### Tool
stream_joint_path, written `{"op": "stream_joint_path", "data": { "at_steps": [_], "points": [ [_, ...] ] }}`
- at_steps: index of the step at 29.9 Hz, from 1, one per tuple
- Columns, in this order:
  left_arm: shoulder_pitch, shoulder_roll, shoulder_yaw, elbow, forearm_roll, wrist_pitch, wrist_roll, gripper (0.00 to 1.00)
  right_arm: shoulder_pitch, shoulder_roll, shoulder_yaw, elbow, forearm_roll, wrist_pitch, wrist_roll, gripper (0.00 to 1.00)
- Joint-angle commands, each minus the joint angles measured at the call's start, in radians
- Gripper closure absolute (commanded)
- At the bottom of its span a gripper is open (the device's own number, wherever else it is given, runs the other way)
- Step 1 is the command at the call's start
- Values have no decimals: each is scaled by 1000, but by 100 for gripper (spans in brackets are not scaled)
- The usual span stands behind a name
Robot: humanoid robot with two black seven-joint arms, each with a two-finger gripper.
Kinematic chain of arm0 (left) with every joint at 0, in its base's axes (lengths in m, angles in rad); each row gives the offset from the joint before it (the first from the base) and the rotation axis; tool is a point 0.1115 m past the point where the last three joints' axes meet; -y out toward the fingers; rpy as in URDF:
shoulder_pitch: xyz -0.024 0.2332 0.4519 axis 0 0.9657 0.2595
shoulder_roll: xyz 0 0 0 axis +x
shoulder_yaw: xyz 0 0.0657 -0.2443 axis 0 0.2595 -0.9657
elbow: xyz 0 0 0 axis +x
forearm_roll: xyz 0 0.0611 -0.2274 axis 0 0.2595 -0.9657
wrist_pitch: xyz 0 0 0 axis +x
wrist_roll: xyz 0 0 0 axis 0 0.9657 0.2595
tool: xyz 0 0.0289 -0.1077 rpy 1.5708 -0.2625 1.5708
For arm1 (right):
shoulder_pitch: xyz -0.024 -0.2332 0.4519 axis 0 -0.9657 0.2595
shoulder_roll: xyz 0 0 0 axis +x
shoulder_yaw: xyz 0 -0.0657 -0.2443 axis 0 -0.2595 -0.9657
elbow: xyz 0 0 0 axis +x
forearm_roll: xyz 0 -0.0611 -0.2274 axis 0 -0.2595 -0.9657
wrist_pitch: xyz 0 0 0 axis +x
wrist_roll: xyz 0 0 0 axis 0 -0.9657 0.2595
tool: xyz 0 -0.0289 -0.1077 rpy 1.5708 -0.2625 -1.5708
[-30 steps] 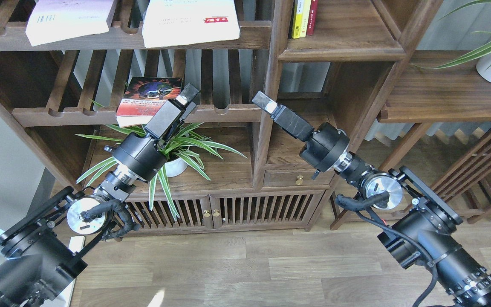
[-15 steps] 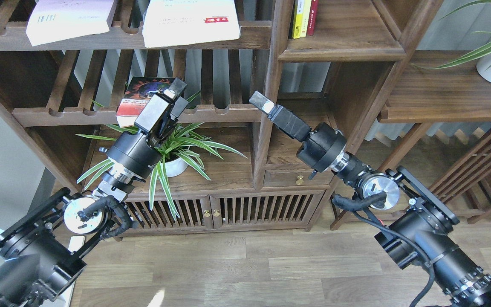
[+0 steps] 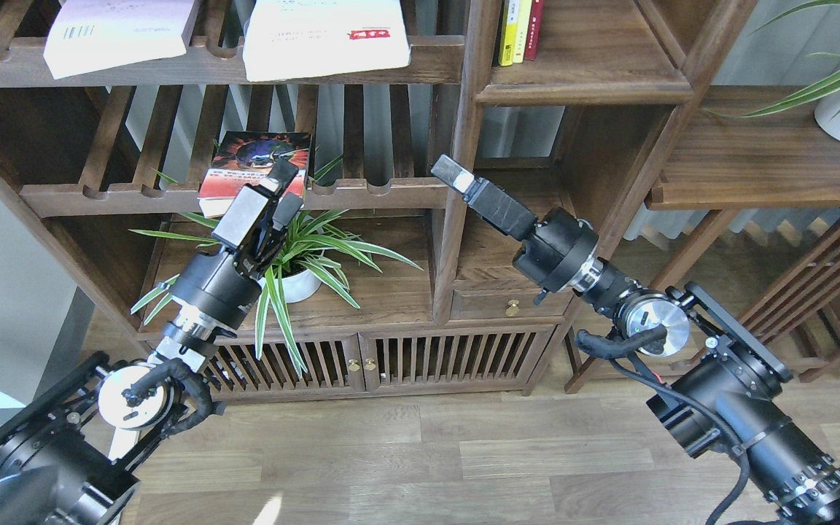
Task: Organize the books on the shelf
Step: 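Move the left gripper down toward the colourful paperback beside the plant, then close the left gripper on the edge of the colourful paperback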
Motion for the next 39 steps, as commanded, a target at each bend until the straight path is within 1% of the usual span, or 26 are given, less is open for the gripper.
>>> {"op": "stream_joint_path", "data": {
  "at_steps": [1, 4, 8, 12, 14, 17, 19, 22, 24, 28, 32, 35, 39],
  "points": [
    [24, 0, -38, -12, -6, 0, -1, 1, -4, -3, -1, 0, 0, -6, 0, 1],
    [46, 0, -45, -18, -9, 5, -1, 1, -8, -6, -3, 0, 0, -6, 0, 1],
    [77, -3, -72, -36, -44, 119, -4, 1, -7, -17, -3, 0, 0, -8, 2, 1],
    [82, -14, -78, -38, -133, 202, -9, 1, -8, -26, 0, 0, 0, -6, 2, 1],
    [80, -15, -84, -39, -145, 238, -19, 1, -10, -26, 0, 0, 0, -6, 3, 1],
    [79, -17, -104, -38, -147, 298, -56, 1, -10, -26, 0, -1, 2, -8, 3, 1],
    [76, -26, -121, -36, -147, 332, -70, 1, -10, -24, 0, -8, 2, -6, 3, 1],
    [73, -52, -167, -35, -153, 398, -73, 1, -10, -23, 0, -12, 2, -6, 3, 1],
    [71, -69, -189, -33, -162, 426, -73, 1, -10, -23, 0, -14, 2, -6, 3, 1],
    [53, -83, -200, -13, -170, 459, -73, 1, -11, -23, -1, -14, 2, -6, 3, 1],
    [10, -117, -206, 79, -182, 461, -73, 1, -13, -23, -3, -14, 2, -8, 3, 1],
    [-25, -118, -212, 148, -182, 460, -73, 1, -16, -23, -4, -14, 2, -8, 3, 1],
    [-38, -120, -209, 174, -182, 452, -67, 1, -16, -23, -4, -14, 2, -8, 3, 1]
  ]
}}
